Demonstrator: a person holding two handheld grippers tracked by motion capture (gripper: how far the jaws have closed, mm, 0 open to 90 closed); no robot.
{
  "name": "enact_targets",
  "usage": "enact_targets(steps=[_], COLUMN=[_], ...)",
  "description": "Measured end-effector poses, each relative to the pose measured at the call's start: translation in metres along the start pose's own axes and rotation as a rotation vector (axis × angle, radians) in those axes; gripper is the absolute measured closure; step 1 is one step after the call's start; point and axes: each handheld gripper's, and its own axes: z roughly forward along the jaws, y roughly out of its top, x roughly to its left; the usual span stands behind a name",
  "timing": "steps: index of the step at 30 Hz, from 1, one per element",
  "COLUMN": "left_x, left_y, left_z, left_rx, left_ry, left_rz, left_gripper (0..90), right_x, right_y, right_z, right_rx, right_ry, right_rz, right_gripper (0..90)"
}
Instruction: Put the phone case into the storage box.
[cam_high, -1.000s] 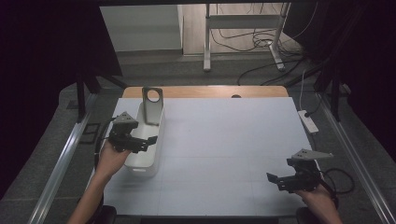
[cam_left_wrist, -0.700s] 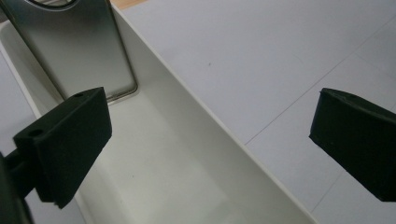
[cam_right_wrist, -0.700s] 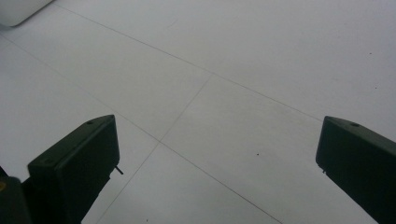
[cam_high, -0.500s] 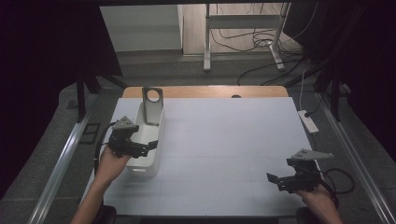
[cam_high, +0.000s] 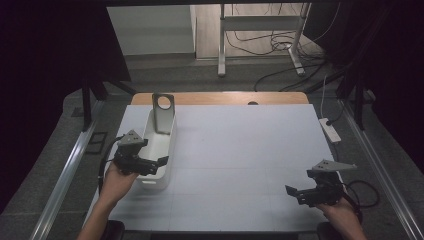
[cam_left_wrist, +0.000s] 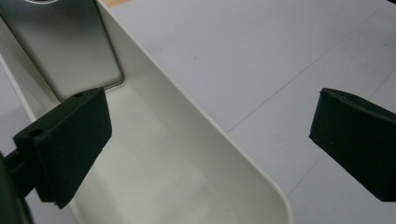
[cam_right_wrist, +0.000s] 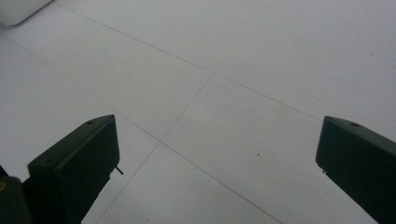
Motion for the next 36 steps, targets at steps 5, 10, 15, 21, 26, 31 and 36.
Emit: enact_targets(steps=[5,10,15,21,26,31,36], left_x=[-0.002,-0.003,-0.005,-0.008,-0.011,-0.012,-0.014], left_y=[-0.004,-0.009,-0.015,-0.020,-0.024,-0.029,-0.035], left_z=[-0.004,-0.007,-0.010,-0.014,-0.020,-0.025,-0.029], left_rx=[0.000,-0.001,-0.001,-0.004,-0.010,-0.015,-0.016], left_ry=[-0.003,-0.006,-0.011,-0.011,-0.011,-0.010,-0.010], left_rz=[-0.005,-0.011,-0.018,-0.024,-0.029,-0.037,-0.043], left_gripper=[0.0,0.0,0.0,0.0,0.0,0.0,0.0], right_x=[0.000,0.000,0.000,0.000,0.000,0.000,0.000], right_y=[0.000,0.000,0.000,0.000,0.000,0.000,0.000], right_z=[0.000,0.000,0.000,0.000,0.001,0.001,0.000], right_rx=[0.001,0.002,0.001,0.002,0.004,0.004,0.004], right_ry=[0.001,0.000,0.000,0.000,0.000,0.000,0.000], right_rz=[-0.001,-0.001,-0.003,-0.003,-0.002,-0.002,-0.003], right_gripper=[0.0,0.0,0.0,0.0,0.0,0.0,0.0])
